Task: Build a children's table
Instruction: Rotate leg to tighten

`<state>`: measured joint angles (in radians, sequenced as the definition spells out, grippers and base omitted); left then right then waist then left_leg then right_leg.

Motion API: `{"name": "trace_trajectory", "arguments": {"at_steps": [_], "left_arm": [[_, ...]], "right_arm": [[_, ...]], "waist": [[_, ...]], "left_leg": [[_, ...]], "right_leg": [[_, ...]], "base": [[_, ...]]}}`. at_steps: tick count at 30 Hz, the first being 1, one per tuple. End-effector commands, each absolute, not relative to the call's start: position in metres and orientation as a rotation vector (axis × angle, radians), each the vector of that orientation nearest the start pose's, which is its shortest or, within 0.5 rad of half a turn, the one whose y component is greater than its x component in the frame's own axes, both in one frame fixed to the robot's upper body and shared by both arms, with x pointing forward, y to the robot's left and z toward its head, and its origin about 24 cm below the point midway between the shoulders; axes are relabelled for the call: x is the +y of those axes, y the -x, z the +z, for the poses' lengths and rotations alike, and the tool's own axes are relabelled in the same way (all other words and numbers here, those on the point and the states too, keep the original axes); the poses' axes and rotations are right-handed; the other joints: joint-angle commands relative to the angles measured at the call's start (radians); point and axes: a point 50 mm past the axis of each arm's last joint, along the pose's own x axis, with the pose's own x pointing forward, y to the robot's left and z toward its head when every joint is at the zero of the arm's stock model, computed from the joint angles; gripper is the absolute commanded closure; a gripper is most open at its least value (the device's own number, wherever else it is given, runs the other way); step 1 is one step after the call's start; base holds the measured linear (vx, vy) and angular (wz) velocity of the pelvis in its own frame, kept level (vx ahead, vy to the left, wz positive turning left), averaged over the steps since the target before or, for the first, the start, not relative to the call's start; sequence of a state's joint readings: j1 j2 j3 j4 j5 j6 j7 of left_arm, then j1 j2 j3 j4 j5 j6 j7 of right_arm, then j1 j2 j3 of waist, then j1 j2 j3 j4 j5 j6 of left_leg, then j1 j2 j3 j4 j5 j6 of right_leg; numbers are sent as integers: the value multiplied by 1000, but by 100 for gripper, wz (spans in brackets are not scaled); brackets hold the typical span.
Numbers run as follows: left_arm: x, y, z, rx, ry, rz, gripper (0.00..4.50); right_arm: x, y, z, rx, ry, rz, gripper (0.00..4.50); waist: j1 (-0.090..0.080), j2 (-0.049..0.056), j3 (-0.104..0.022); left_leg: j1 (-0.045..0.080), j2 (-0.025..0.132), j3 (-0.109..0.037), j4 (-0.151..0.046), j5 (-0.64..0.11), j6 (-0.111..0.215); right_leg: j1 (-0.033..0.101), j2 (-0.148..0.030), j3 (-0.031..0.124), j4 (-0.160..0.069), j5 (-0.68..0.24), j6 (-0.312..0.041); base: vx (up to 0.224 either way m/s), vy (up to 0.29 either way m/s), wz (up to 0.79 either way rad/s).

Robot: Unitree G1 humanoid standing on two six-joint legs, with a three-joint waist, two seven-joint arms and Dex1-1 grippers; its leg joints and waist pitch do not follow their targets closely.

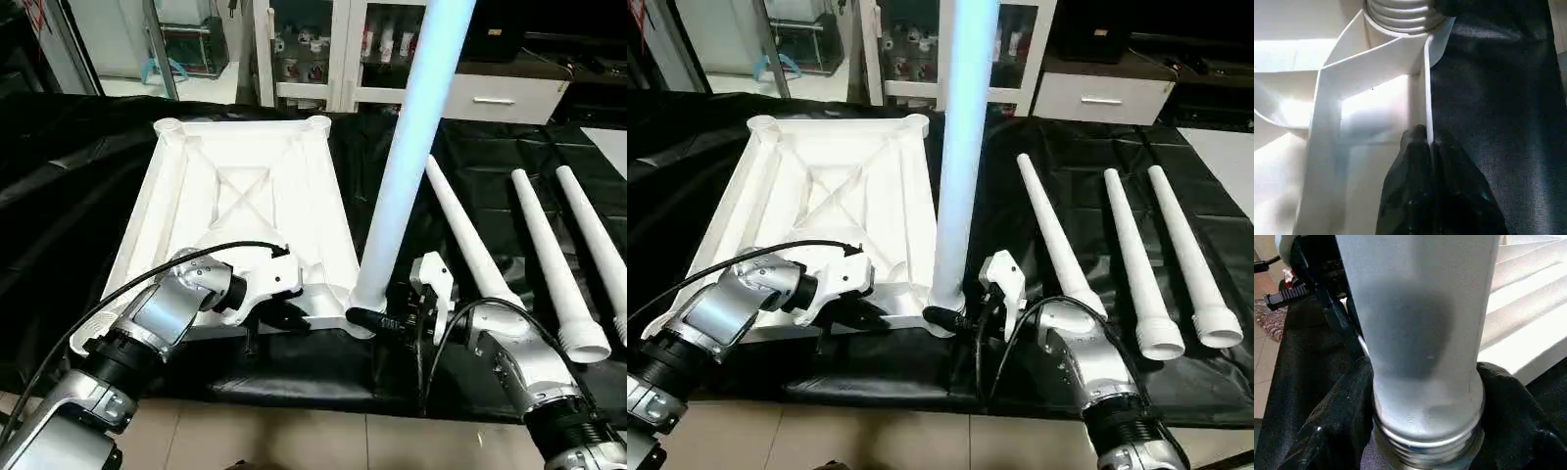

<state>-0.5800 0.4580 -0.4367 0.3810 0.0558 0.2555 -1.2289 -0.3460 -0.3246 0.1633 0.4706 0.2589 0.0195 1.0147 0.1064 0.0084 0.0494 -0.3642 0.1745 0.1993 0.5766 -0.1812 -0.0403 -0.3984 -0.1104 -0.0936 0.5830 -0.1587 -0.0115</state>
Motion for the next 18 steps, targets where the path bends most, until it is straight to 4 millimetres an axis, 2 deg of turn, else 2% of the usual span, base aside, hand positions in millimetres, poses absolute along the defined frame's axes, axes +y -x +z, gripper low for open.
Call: {"name": "trace_trajectory", "arguments": {"at_steps": [1, 2, 3, 4, 5, 6, 8, 11, 13, 14, 15, 16, 17, 18], "left_arm": [[120, -296, 44, 623, -565, -1445, 450], [117, -302, 44, 595, -556, -1388, 450], [108, -319, 44, 538, -512, -1214, 450], [108, -319, 44, 538, -512, -1214, 450], [104, -324, 44, 526, -494, -1149, 450], [96, -334, 43, 521, -437, -1014, 450], [90, -341, 42, 538, -390, -894, 450], [84, -346, 41, 535, -369, -792, 450], [64, -352, 42, 501, -298, -682, 450], [64, -352, 42, 501, -298, -682, 450], [60, -352, 42, 496, -297, -688, 450], [57, -352, 42, 489, -305, -705, 450], [54, -351, 42, 483, -323, -723, 450], [54, -351, 42, 483, -324, -723, 450]], "right_arm": [[-159, -301, 25, 250, 74, 883, 178], [-160, -307, 22, 247, 80, 795, 178], [-155, -319, 17, 240, 30, 610, 178], [-155, -319, 17, 240, 30, 610, 178], [-152, -322, 16, 241, 2, 552, 178], [-141, -330, 14, 246, -31, 429, 178], [-131, -336, 13, 259, -58, 350, 178], [-121, -341, 14, 268, -56, 258, 178], [-92, -349, 18, 275, -99, 152, 178], [-92, -349, 18, 275, -99, 152, 178], [-85, -350, 19, 270, -95, 158, 178], [-76, -350, 21, 258, -113, 201, 178], [-62, -350, 25, 233, -132, 267, 178], [-62, -350, 25, 232, -132, 268, 178]], "waist": [[-5, 4, -60], [-8, 4, -60], [-14, 4, -58], [-26, 4, -54], [-23, 3, -57], [-27, 3, -55], [-32, 7, -57], [-39, 6, -59], [-46, 2, -58], [-46, 4, -59], [-46, -1, -59], [-45, 1, -59], [-44, -4, -61], [-42, -6, -62]], "left_leg": [[11, 58, -28, -75, -290, 0], [15, 59, -31, -77, -311, -9], [15, 58, -32, -78, -344, -25], [21, 55, -34, -78, -391, -46], [26, 54, -39, -76, -407, -53], [19, 55, -38, -77, -408, -54], [25, 55, -42, -78, -433, -64], [21, 50, -41, -77, -441, -45], [21, 49, -39, -76, -433, -37], [21, 48, -39, -75, -434, -35], [20, 49, -38, -76, -432, -30], [16, 48, -37, -76, -419, -21], [14, 49, -36, -75, -406, -9], [12, 49, -36, -75, -396, -4]], "right_leg": [[40, -57, 51, -60, -250, -229], [42, -57, 50, -63, -280, -220], [39, -59, 50, -68, -327, -207], [31, -59, 49, -76, -400, -195], [34, -61, 46, -79, -435, -181], [34, -63, 47, -82, -453, -168], [26, -59, 45, -85, -462, -159], [27, -56, 42, -91, -445, -147], [24, -55, 41, -93, -438, -146], [24, -56, 40, -93, -440, -144], [25, -56, 40, -94, -438, -140], [26, -56, 41, -94, -424, -138], [28, -60, 42, -92, -410, -142], [29, -60, 43, -90, -399, -145]], "base": [[0, 0, 0], [0, 0, 0], [0, 0, 0], [-54, 2, -2], [-63, 9, -4], [-63, 9, -4], [-25, 7, -2], [0, 0, 0], [0, 0, 0], [0, 0, 0], [0, 0, 0], [0, 0, 0], [0, 0, 0], [0, 0, 0]]}}
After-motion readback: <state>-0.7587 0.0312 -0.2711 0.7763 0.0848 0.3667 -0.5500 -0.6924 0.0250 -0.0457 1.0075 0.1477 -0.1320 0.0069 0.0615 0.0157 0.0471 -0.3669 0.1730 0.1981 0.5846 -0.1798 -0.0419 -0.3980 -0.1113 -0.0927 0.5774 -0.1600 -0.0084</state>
